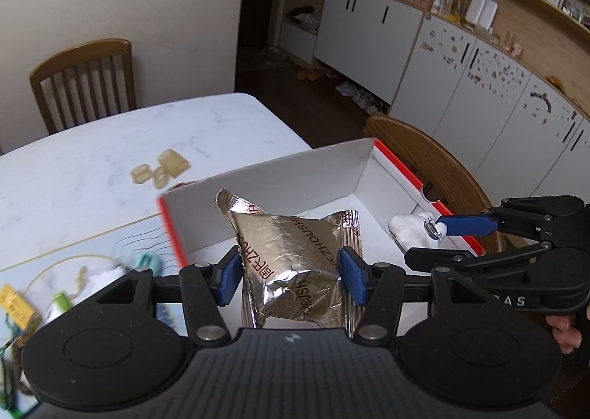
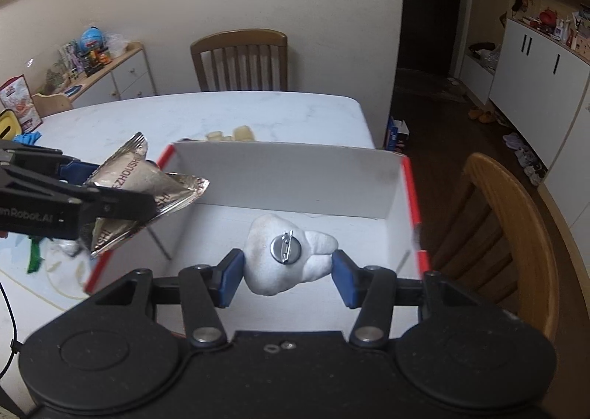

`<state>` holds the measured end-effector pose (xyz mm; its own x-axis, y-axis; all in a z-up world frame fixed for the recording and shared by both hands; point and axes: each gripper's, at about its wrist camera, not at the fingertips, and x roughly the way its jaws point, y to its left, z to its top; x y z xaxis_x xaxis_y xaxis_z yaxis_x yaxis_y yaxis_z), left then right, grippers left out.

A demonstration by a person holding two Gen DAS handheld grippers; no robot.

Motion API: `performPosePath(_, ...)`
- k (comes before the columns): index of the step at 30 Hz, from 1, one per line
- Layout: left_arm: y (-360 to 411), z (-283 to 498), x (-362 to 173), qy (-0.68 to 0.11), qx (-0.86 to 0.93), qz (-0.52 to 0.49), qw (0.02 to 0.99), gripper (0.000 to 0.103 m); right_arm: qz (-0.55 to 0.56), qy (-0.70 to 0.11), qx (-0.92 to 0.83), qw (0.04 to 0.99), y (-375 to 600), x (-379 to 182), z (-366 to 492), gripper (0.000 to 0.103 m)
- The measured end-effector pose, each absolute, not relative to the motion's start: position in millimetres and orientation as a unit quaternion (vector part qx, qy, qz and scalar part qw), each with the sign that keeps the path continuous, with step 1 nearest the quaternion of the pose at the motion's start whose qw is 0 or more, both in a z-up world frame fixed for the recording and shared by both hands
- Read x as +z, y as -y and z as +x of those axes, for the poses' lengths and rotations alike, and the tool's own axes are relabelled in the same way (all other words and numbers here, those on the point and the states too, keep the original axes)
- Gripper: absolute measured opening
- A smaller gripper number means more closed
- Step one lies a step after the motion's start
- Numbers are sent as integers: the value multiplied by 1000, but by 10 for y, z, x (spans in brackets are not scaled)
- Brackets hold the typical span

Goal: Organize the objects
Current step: 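Carry both items into the shoebox and open both tools to release them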

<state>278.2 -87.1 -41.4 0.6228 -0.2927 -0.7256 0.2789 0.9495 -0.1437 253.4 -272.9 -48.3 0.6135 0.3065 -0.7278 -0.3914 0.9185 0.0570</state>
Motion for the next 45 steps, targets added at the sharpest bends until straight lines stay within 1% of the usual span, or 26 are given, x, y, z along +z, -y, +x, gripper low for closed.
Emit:
performPosePath(7,1191,3111,-686,-430,-154,17,890,56,-66,-413,192,888,2863,-666,2681,51)
performPosePath(18,1416,3605,-1135,-471,-132,36,871,56,-123,-465,228,847,2670,-988,2992,51)
performPosePath(22,1450,3748,-1275,-489,-124,28,863,56,-134,-477,231,838,2657,-1097,3119,51)
performPosePath(30,1566,3876,-1428,-508,-126,33,851,56,-145,-495,242,822,2575,-1212,3172,51)
performPosePath(39,1572,3943,-1479,-515,-125,26,847,56,-139,-518,235,810,2575,-1261,3241,51)
performPosePath(42,1561,3935,-1466,-515,-125,23,848,57,-134,-523,236,808,2585,-1254,3260,53)
performPosePath(44,1558,3927,-1447,-512,-123,22,850,60,-134,-522,238,808,2586,-1250,3261,56)
performPosePath(45,1549,3918,-1434,-510,-123,21,851,62,-134,-520,238,809,2586,-1241,3258,60)
